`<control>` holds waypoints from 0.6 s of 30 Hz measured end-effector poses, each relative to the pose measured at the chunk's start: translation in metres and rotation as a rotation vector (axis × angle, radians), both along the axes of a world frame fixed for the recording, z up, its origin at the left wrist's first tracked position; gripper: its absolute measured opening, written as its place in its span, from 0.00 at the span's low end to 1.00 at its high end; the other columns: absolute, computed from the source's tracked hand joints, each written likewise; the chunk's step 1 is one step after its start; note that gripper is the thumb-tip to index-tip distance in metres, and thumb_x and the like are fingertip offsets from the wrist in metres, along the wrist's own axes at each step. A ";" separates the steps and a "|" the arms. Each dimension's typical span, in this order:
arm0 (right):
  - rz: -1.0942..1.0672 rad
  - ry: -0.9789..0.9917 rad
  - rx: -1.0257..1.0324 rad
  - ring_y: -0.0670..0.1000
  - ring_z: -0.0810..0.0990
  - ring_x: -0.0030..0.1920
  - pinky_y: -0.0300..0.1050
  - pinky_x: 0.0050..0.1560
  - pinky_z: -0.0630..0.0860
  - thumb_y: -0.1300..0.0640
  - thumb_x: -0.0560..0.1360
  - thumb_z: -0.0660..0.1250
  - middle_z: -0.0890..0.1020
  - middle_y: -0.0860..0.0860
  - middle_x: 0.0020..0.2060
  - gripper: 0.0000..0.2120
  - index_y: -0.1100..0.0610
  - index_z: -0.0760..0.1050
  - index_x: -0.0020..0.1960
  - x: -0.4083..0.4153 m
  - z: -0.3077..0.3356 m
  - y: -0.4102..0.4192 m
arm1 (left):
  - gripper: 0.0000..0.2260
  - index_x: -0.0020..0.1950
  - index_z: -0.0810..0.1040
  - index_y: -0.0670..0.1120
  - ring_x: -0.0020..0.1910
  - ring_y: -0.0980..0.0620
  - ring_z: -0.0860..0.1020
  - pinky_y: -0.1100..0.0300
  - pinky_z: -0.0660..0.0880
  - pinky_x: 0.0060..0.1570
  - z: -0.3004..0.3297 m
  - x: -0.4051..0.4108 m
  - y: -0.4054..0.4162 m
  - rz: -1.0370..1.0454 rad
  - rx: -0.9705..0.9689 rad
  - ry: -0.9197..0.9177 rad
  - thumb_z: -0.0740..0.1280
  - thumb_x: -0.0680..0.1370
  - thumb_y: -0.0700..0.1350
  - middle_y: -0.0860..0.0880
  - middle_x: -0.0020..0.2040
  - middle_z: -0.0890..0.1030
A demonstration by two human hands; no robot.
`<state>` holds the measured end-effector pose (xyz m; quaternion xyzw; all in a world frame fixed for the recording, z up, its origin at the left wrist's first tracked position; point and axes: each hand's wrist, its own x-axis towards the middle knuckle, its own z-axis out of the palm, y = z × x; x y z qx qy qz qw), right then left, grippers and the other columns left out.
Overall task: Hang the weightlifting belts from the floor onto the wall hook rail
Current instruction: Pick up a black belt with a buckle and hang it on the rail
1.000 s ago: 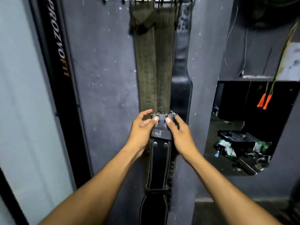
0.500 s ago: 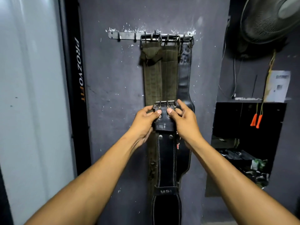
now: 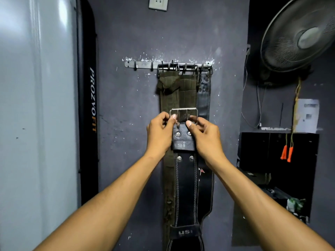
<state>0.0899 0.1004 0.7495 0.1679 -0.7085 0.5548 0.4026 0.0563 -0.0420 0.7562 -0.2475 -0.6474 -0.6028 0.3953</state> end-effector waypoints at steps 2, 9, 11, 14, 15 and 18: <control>-0.100 0.053 0.069 0.43 0.86 0.42 0.51 0.51 0.83 0.45 0.79 0.70 0.88 0.45 0.39 0.07 0.47 0.82 0.50 0.001 0.006 -0.001 | 0.21 0.36 0.71 0.39 0.31 0.53 0.64 0.55 0.64 0.34 0.011 0.000 0.003 0.044 0.025 0.011 0.67 0.82 0.53 0.50 0.28 0.67; -0.327 0.037 0.423 0.51 0.77 0.57 0.51 0.59 0.75 0.32 0.78 0.59 0.75 0.46 0.53 0.18 0.44 0.77 0.48 -0.004 0.014 0.011 | 0.22 0.36 0.73 0.37 0.31 0.52 0.66 0.56 0.64 0.33 0.032 0.000 0.019 0.024 0.161 0.024 0.66 0.83 0.52 0.47 0.29 0.69; -0.032 0.028 0.232 0.47 0.81 0.60 0.52 0.65 0.77 0.40 0.81 0.65 0.82 0.44 0.57 0.13 0.46 0.80 0.59 -0.006 0.005 0.005 | 0.21 0.36 0.74 0.39 0.28 0.54 0.66 0.59 0.64 0.31 0.035 -0.002 0.025 -0.003 0.171 0.007 0.67 0.83 0.52 0.48 0.28 0.70; 0.085 0.062 -0.014 0.46 0.86 0.53 0.56 0.60 0.82 0.50 0.82 0.68 0.88 0.46 0.50 0.09 0.51 0.82 0.59 -0.016 -0.008 -0.001 | 0.19 0.36 0.76 0.45 0.25 0.57 0.69 0.61 0.68 0.30 0.028 -0.001 0.030 -0.035 0.129 -0.049 0.65 0.83 0.55 0.51 0.28 0.72; 0.075 0.068 -0.051 0.47 0.87 0.52 0.57 0.59 0.82 0.50 0.82 0.68 0.88 0.47 0.49 0.09 0.52 0.83 0.58 -0.020 -0.011 -0.001 | 0.18 0.38 0.76 0.47 0.28 0.56 0.72 0.58 0.70 0.32 0.023 -0.002 0.030 -0.045 0.099 -0.065 0.64 0.82 0.58 0.49 0.29 0.75; 0.051 0.051 -0.188 0.54 0.87 0.49 0.62 0.55 0.82 0.40 0.79 0.66 0.88 0.51 0.45 0.17 0.54 0.82 0.52 -0.031 -0.011 0.001 | 0.18 0.53 0.78 0.50 0.46 0.57 0.81 0.54 0.78 0.50 -0.010 -0.007 0.028 -0.153 0.018 -0.141 0.62 0.80 0.65 0.50 0.46 0.84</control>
